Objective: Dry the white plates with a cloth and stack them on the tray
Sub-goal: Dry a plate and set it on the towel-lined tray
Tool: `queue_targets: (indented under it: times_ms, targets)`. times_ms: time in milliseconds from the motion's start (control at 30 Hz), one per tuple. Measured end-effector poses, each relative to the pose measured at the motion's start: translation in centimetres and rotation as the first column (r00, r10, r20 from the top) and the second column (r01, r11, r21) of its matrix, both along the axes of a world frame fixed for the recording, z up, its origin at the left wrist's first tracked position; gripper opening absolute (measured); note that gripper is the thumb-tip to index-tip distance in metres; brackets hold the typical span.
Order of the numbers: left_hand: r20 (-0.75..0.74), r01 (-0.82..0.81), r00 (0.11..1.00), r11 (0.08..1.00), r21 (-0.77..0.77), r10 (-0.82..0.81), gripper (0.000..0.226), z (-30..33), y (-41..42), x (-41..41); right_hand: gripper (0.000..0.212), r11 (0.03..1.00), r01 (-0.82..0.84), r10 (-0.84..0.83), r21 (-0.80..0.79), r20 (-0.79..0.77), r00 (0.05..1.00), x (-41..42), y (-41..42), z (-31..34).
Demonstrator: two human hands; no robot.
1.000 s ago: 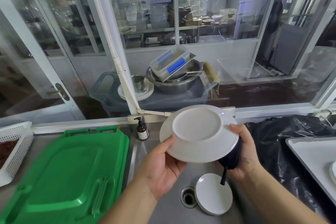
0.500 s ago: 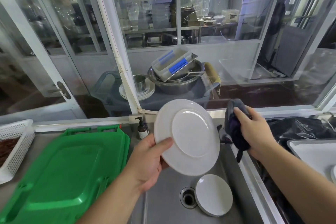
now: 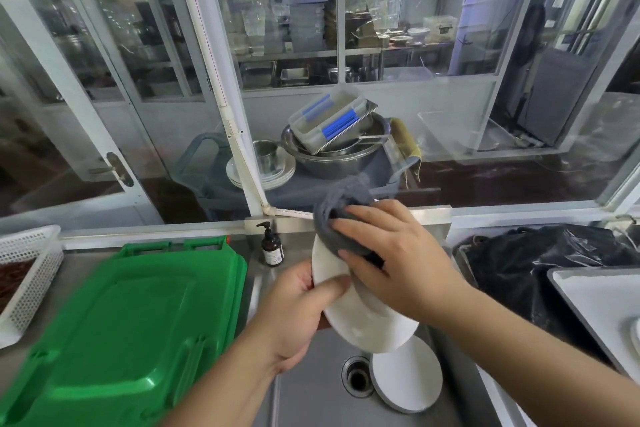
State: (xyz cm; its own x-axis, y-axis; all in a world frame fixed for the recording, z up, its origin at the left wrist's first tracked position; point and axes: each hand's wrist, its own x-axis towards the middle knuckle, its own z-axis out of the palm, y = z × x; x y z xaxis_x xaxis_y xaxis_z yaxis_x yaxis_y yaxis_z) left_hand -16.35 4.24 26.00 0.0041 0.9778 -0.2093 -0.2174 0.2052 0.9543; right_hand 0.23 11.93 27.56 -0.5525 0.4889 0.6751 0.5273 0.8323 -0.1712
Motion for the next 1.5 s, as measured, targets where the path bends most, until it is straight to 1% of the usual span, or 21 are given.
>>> queue_targets:
  times_ms: [100,167,233,333,467,533,600,667,733,767,833,900,933,967,1000,1033,1100,1200,1300,1400,1500]
  targets:
    - [-0.034,0.0,0.999,1.0,0.009,0.0,0.029,-0.1,-0.1,-0.2,0.033,0.992,-0.125,0.124,0.021,0.058,0.991,-0.3,-0.8,-0.1]
    - [-0.049,0.01,0.999,1.0,0.01,-0.01,0.038,-0.2,-0.3,-0.3,0.034,0.987,-0.159,0.157,0.006,0.105,0.982,-0.2,-0.8,-0.3]
    - [-0.035,0.031,0.999,0.999,0.012,-0.031,0.033,-0.2,-0.4,-0.2,0.035,0.995,-0.102,0.103,-0.014,0.123,0.987,-0.1,-0.6,-0.5]
    - [-0.013,0.026,1.0,0.999,0.02,-0.025,0.026,-0.2,-0.3,-0.2,0.037,0.998,0.026,-0.022,-0.053,0.072,0.997,-0.3,0.1,-0.3]
    - [-0.007,-0.02,1.0,0.999,0.041,0.02,0.021,-0.2,-0.2,-0.2,0.042,0.978,0.128,-0.132,-0.163,-0.008,0.991,-0.3,1.0,0.5]
    - [-0.012,-0.032,0.999,0.998,0.06,0.033,0.02,-0.2,-0.2,-0.3,0.038,0.95,0.172,-0.188,-0.26,-0.039,0.981,-0.2,1.4,0.6]
    - [-0.016,-0.039,0.999,0.996,0.085,0.04,0.017,-0.2,-0.2,-0.2,0.028,0.869,0.213,-0.276,-0.446,-0.08,0.958,0.0,1.9,0.9]
    - [-0.013,-0.055,0.998,0.991,0.118,0.057,0.02,-0.5,-0.2,-0.3,0.028,0.746,0.243,-0.372,-0.62,-0.086,0.924,0.5,2.5,1.3]
    - [-0.021,-0.068,0.997,0.987,0.144,0.072,0.028,-0.7,-0.2,-0.4,0.024,0.639,0.21,-0.424,-0.74,-0.111,0.899,1.2,3.1,1.3]
    - [-0.028,-0.08,0.996,0.985,0.156,0.086,0.028,-0.8,-0.3,-0.5,0.02,0.599,0.174,-0.447,-0.782,-0.146,0.883,1.6,3.4,1.1]
    - [-0.042,-0.102,0.993,0.978,0.18,0.112,0.026,-0.8,-0.4,-0.8,0.011,0.498,0.058,-0.519,-0.865,-0.244,0.819,2.2,3.7,0.5]
    - [-0.049,-0.117,0.99,0.971,0.208,0.13,0.026,-0.6,-0.3,-1.0,0.012,0.332,-0.165,-0.613,-0.929,-0.345,0.71,2.5,3.5,-0.3]
    - [-0.051,-0.121,0.989,0.967,0.222,0.135,0.029,-0.5,-0.3,-1.1,0.014,0.249,-0.279,-0.655,-0.927,-0.374,0.657,2.6,3.3,-0.6]
    - [-0.05,-0.122,0.989,0.965,0.231,0.137,0.032,-0.3,-0.3,-1.1,0.017,0.187,-0.371,-0.683,-0.91,-0.391,0.617,2.8,3.0,-0.9]
    - [-0.047,-0.12,0.99,0.966,0.23,0.134,0.033,-0.2,-0.4,-1.0,0.021,0.149,-0.428,-0.701,-0.891,-0.401,0.59,2.9,2.9,-1.1]
    - [-0.045,-0.109,0.992,0.969,0.223,0.122,0.031,-0.1,-0.4,-1.0,0.024,0.135,-0.459,-0.711,-0.878,-0.408,0.573,3.1,2.7,-1.3]
    - [-0.035,-0.063,0.997,0.981,0.184,0.071,0.026,0.1,-0.5,-1.2,0.029,0.152,-0.481,-0.711,-0.863,-0.434,0.554,3.4,2.7,-1.2]
    - [-0.044,-0.007,0.999,0.994,0.108,0.012,0.039,1.2,-0.2,-1.7,0.027,0.208,-0.482,-0.681,-0.851,-0.48,0.553,3.8,2.7,-0.9]
    - [0.031,-0.045,0.999,0.998,0.037,0.044,0.04,2.4,0.4,-2.0,0.029,0.245,-0.45,-0.648,-0.859,-0.49,0.583,4.0,2.9,-0.5]
    - [-0.027,-0.09,0.995,0.994,0.061,0.091,0.035,2.6,0.8,-1.7,0.027,0.269,-0.444,-0.64,-0.855,-0.503,0.581,3.9,3.2,-0.3]
    - [-0.053,-0.123,0.99,0.983,0.137,0.131,0.034,2.4,0.9,-1.2,0.023,0.29,-0.466,-0.657,-0.836,-0.527,0.538,3.8,3.2,-0.3]
